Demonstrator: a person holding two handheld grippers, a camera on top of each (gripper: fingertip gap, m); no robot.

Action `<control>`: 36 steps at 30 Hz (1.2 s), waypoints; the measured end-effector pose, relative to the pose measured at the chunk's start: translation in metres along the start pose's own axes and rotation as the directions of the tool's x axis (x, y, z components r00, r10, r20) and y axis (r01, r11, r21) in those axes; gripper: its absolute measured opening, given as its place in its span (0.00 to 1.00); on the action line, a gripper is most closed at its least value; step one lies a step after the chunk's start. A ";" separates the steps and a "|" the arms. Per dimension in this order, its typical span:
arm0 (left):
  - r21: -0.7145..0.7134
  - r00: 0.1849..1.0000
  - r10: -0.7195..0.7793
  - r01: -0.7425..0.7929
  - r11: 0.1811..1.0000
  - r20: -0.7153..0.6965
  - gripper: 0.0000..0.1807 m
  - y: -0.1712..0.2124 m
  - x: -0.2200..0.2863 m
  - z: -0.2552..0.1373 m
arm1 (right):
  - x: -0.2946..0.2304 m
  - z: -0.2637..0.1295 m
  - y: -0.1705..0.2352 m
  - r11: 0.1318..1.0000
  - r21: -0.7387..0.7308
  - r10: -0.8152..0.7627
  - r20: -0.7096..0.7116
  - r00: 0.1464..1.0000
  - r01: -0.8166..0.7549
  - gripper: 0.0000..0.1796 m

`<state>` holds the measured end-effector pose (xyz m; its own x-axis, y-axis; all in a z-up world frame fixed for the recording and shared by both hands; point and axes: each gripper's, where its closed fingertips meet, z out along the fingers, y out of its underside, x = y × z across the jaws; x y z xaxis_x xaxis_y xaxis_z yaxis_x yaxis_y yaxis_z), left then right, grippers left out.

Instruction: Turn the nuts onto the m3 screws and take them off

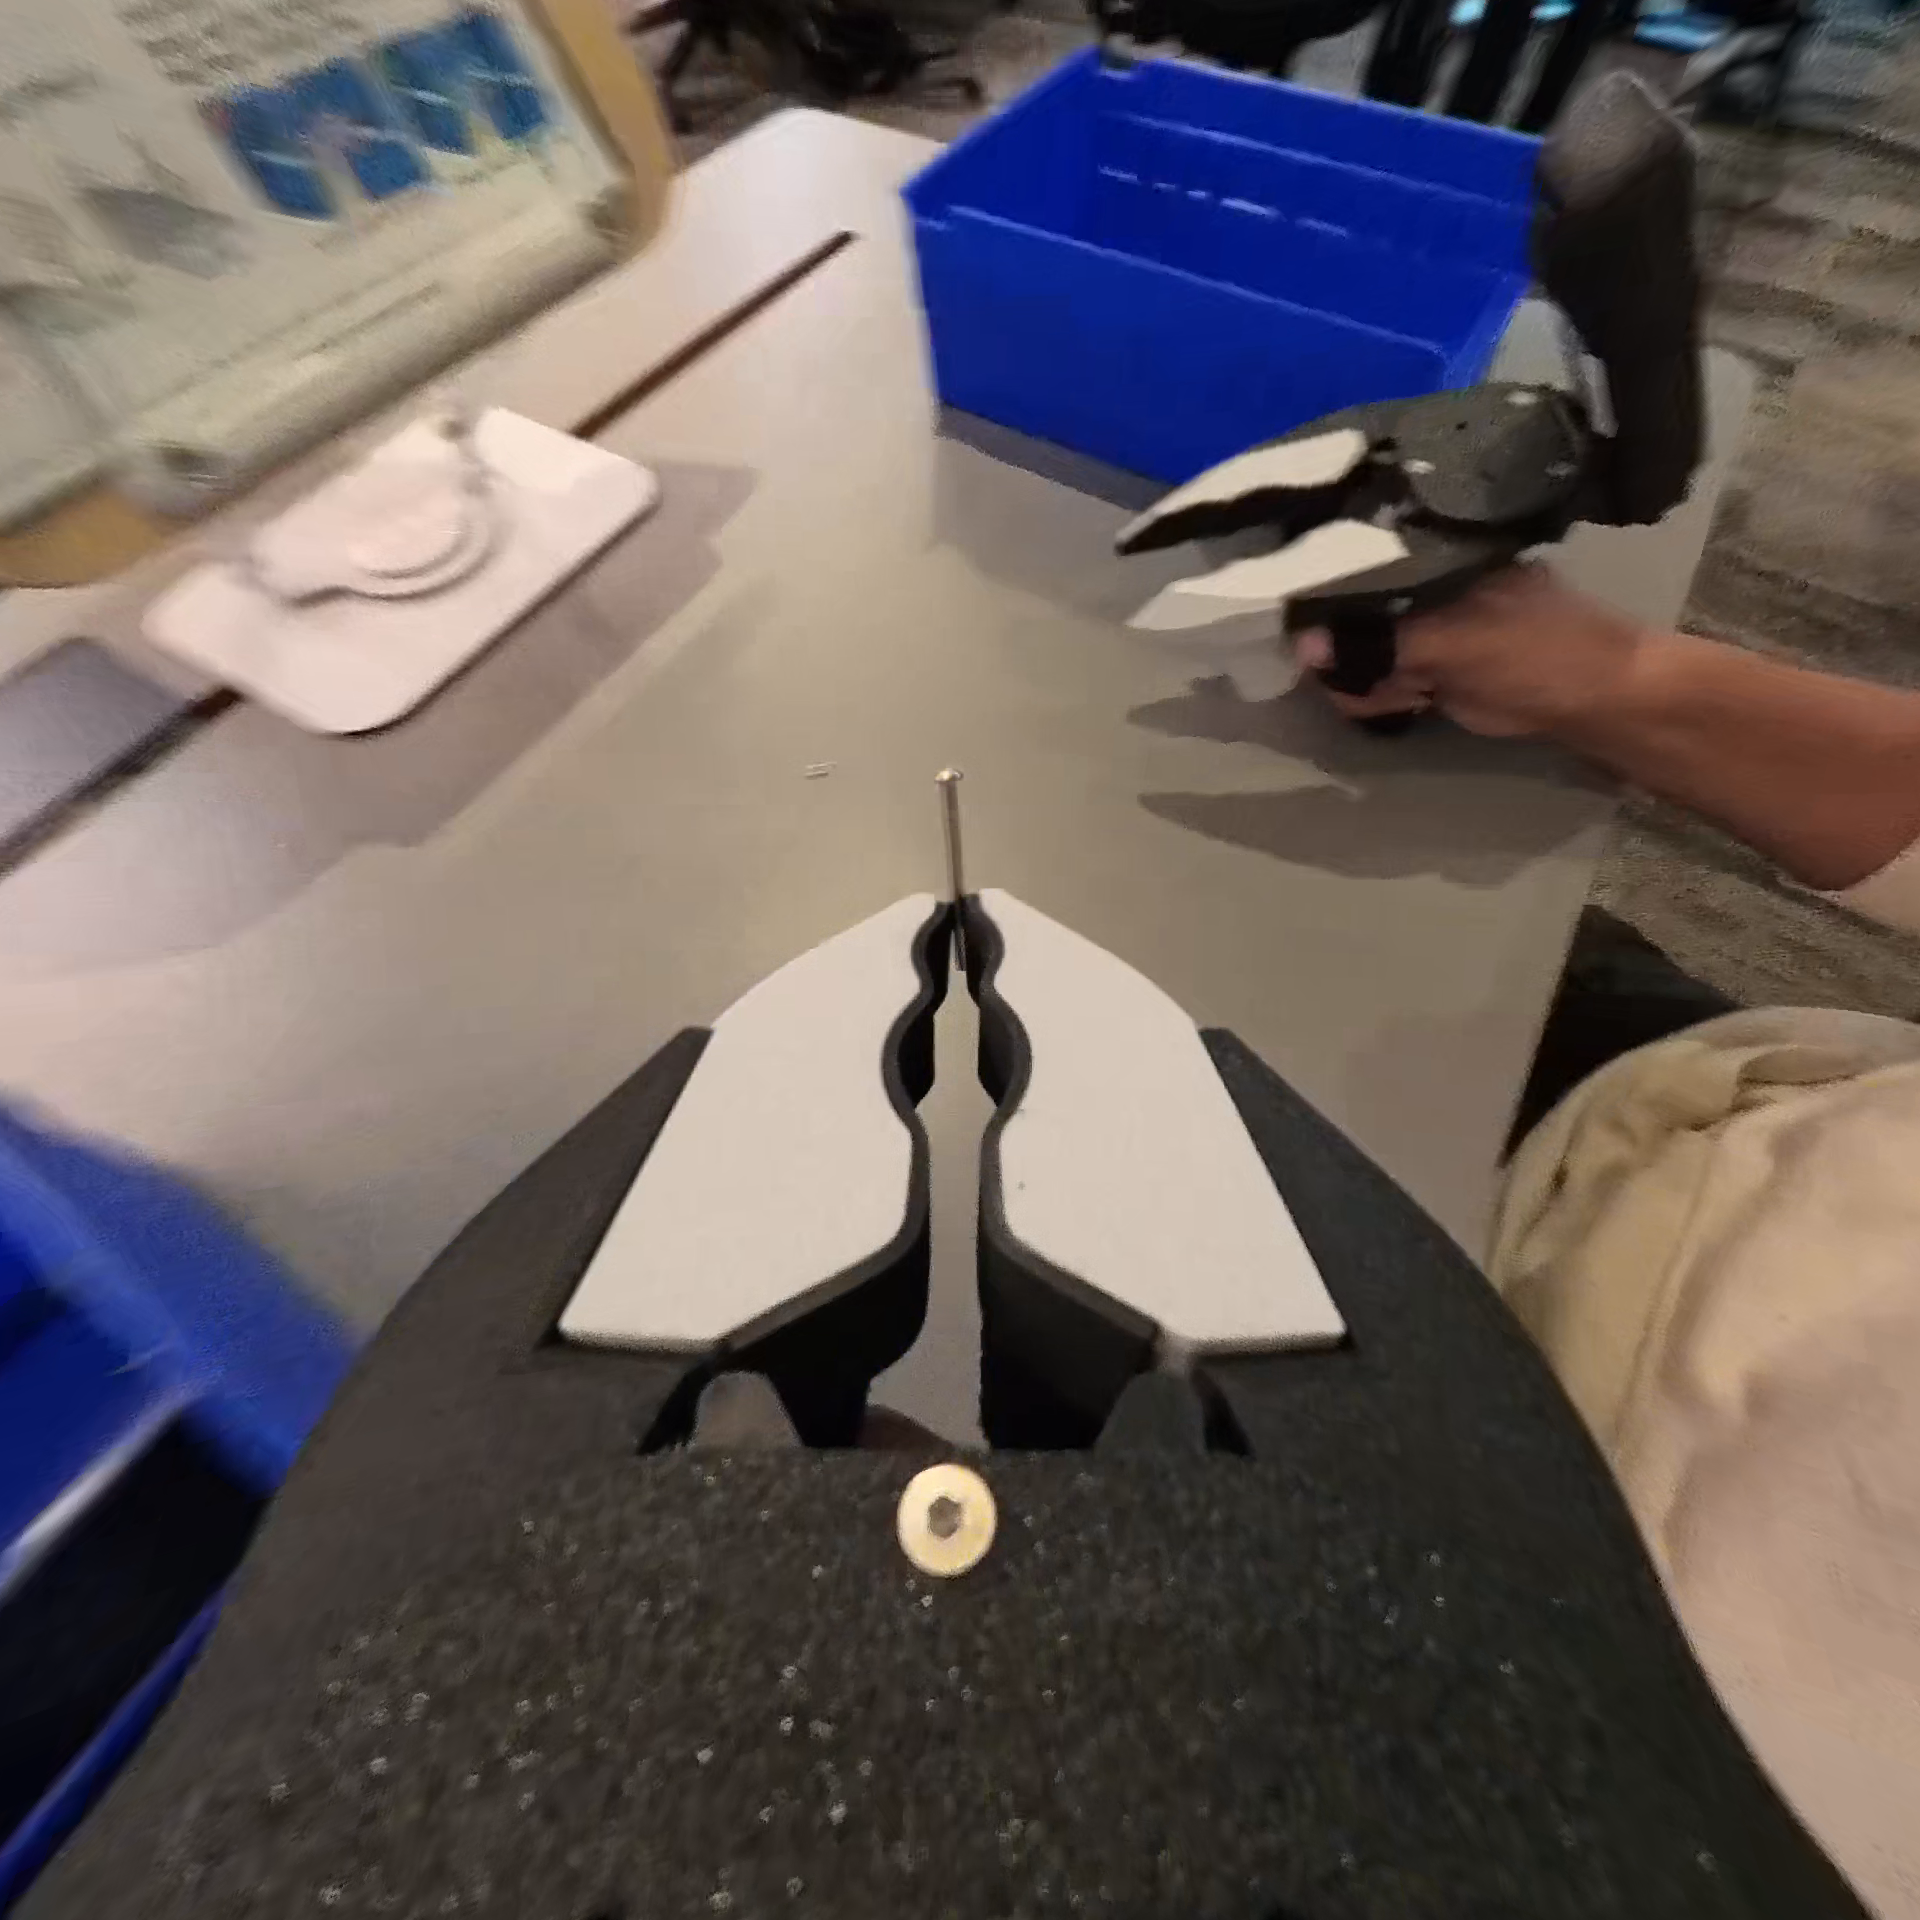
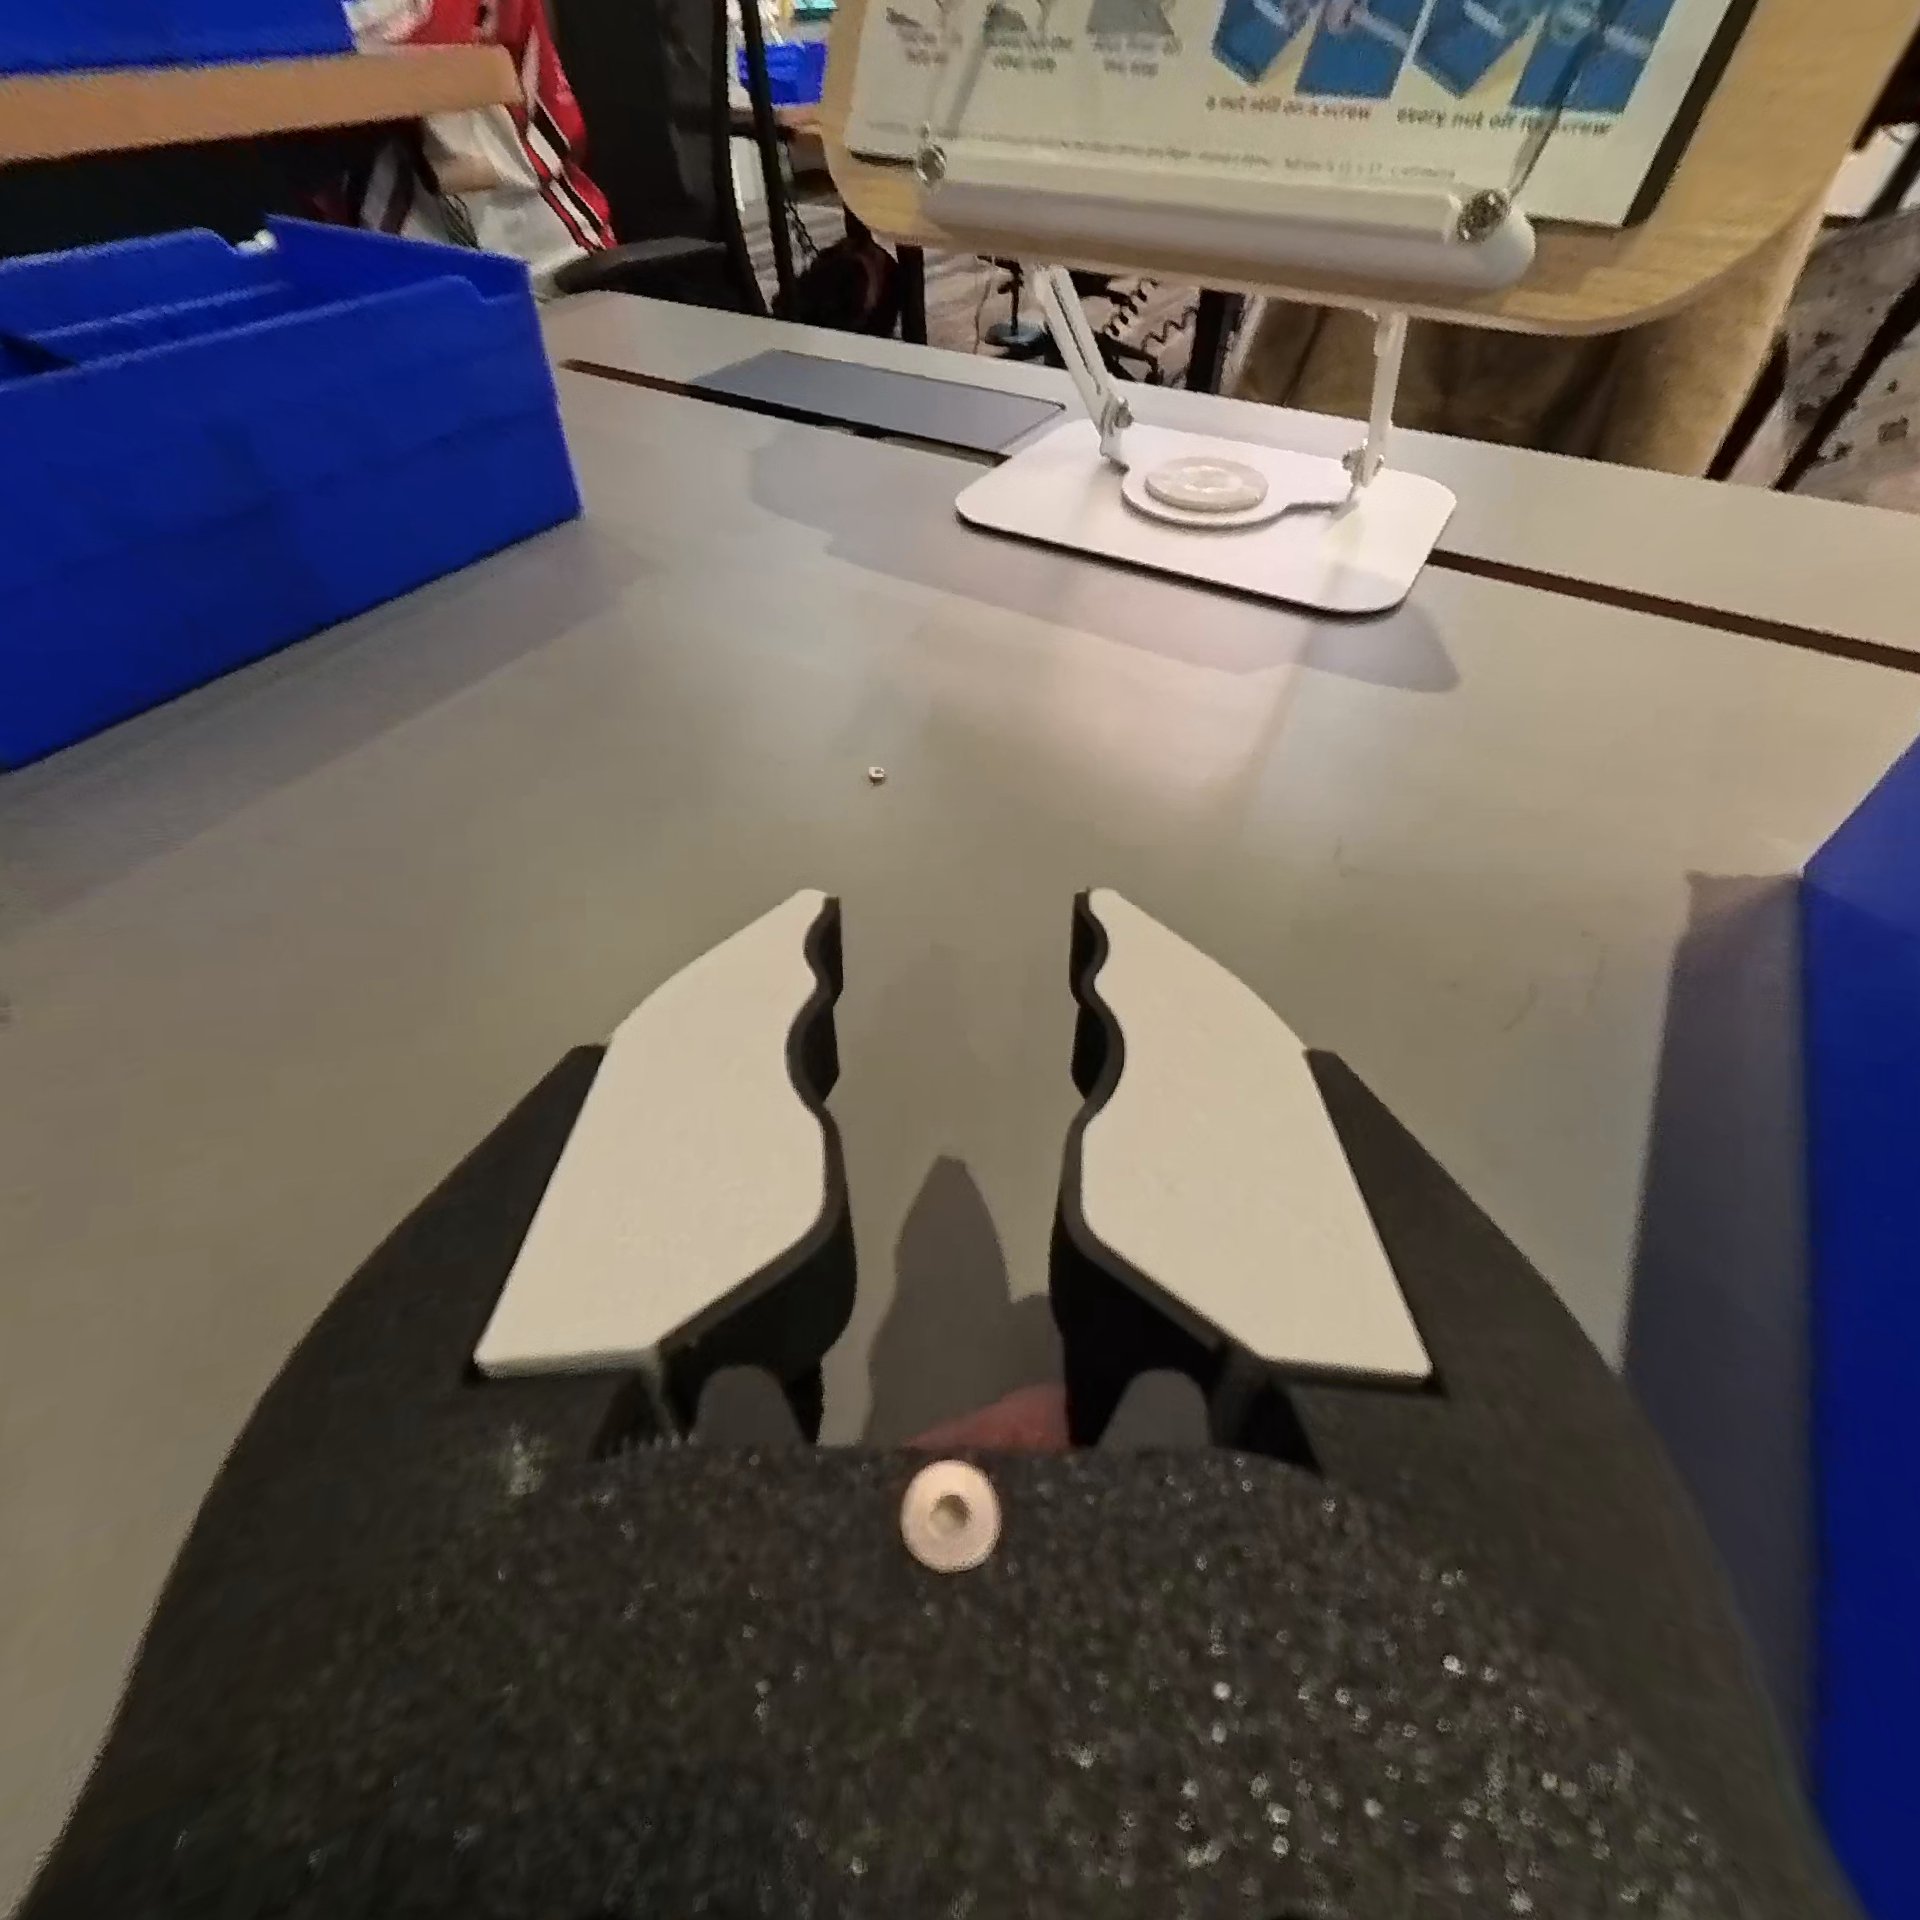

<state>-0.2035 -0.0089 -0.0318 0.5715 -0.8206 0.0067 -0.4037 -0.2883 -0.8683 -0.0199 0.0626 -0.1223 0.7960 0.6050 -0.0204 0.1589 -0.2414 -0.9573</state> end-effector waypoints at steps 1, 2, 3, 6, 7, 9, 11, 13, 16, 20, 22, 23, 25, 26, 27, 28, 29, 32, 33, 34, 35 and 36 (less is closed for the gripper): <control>0.037 0.999 -0.030 0.032 0.999 -0.041 0.01 0.003 0.012 0.015 | -0.002 -0.002 -0.002 1.000 0.016 -0.002 0.013 1.000 0.002 0.23; 0.072 0.994 -0.074 0.080 0.994 -0.083 0.01 0.005 0.020 0.029 | -0.004 -0.003 -0.003 1.000 0.029 -0.005 0.028 1.000 0.004 0.23; 0.112 0.986 -0.091 0.107 0.988 -0.136 0.01 0.006 0.027 0.041 | -0.006 -0.005 -0.004 0.999 0.041 -0.010 0.049 0.999 0.008 0.23; 0.223 0.962 -0.095 0.154 0.963 -0.255 0.01 0.005 0.039 0.066 | -0.016 -0.009 -0.008 0.997 0.077 -0.028 0.108 0.994 0.020 0.23; 0.241 0.954 -0.084 0.157 0.958 -0.289 0.01 0.006 0.043 0.072 | -0.023 -0.011 -0.009 0.996 0.090 -0.026 0.151 0.988 0.013 0.22; 0.255 0.939 -0.077 0.169 0.952 -0.335 0.01 0.008 0.045 0.084 | -0.049 -0.016 -0.014 0.993 0.110 -0.006 0.312 0.950 -0.030 0.17; 0.268 0.912 -0.087 0.208 0.941 -0.401 0.01 0.006 0.051 0.091 | -0.069 -0.023 -0.029 0.983 0.129 0.061 0.442 0.895 -0.131 0.15; 0.289 0.895 -0.079 0.224 0.931 -0.439 0.01 0.001 0.058 0.094 | -0.084 -0.029 -0.044 0.967 0.128 0.118 0.545 0.830 -0.221 0.12; 0.296 0.887 -0.053 0.209 0.932 -0.459 0.01 -0.002 0.069 0.098 | -0.092 -0.031 -0.057 0.956 0.110 0.152 0.604 0.782 -0.271 0.11; 0.324 0.874 -0.045 0.226 0.919 -0.483 0.01 -0.009 0.075 0.097 | -0.100 -0.027 -0.054 0.968 0.072 0.143 0.626 0.766 -0.240 0.11; 0.334 0.869 -0.047 0.239 0.912 -0.492 0.01 -0.012 0.075 0.096 | -0.105 -0.026 -0.053 0.965 0.052 0.161 0.651 0.742 -0.255 0.11; 0.335 0.867 -0.046 0.240 0.911 -0.496 0.01 -0.013 0.076 0.096 | -0.106 -0.026 -0.055 0.962 0.057 0.166 0.656 0.736 -0.268 0.10; 0.329 0.867 -0.038 0.229 0.916 -0.496 0.01 -0.011 0.077 0.097 | -0.107 -0.027 -0.058 0.956 0.065 0.173 0.663 0.728 -0.287 0.07; 0.327 0.869 -0.036 0.224 0.918 -0.493 0.01 -0.011 0.077 0.097 | -0.107 -0.027 -0.058 0.956 0.069 0.169 0.667 0.726 -0.286 0.03; 0.328 0.871 -0.038 0.225 0.918 -0.489 0.01 -0.011 0.077 0.097 | -0.109 -0.028 -0.059 0.958 0.071 0.159 0.674 0.721 -0.277 0.02; 0.327 0.870 -0.041 0.229 0.917 -0.492 0.01 -0.010 0.076 0.097 | -0.110 -0.027 -0.059 0.961 0.076 0.147 0.674 0.724 -0.267 0.01; 0.324 0.868 -0.045 0.232 0.917 -0.495 0.01 -0.010 0.076 0.096 | -0.111 -0.027 -0.059 0.963 0.076 0.140 0.675 0.724 -0.257 0.01; 0.288 0.872 -0.056 0.221 0.932 -0.487 0.01 -0.004 0.073 0.096 | -0.113 -0.024 -0.054 0.976 0.053 0.121 0.678 0.725 -0.212 0.01; 0.278 0.878 -0.052 0.206 0.938 -0.475 0.02 -0.002 0.072 0.094 | -0.112 -0.023 -0.054 0.978 0.049 0.118 0.676 0.728 -0.204 0.01; 0.262 0.888 -0.046 0.185 0.947 -0.458 0.09 0.001 0.070 0.093 | -0.112 -0.023 -0.054 0.979 0.041 0.118 0.678 0.725 -0.198 0.01; 0.241 0.900 -0.044 0.163 0.957 -0.433 0.14 0.004 0.066 0.092 | -0.110 -0.022 -0.054 0.981 0.038 0.116 0.676 0.728 -0.193 0.01; 0.221 0.909 -0.036 0.139 0.965 -0.415 0.17 0.006 0.064 0.090 | -0.108 -0.022 -0.055 0.981 0.042 0.111 0.669 0.735 -0.187 0.01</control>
<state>-0.1050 -0.0184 -0.0815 0.2377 -0.9404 0.2431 -0.1522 -0.2833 -0.9469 -0.1014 -0.0059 -0.0606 0.2120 0.9254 -0.3142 -0.0177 -0.3178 -0.9480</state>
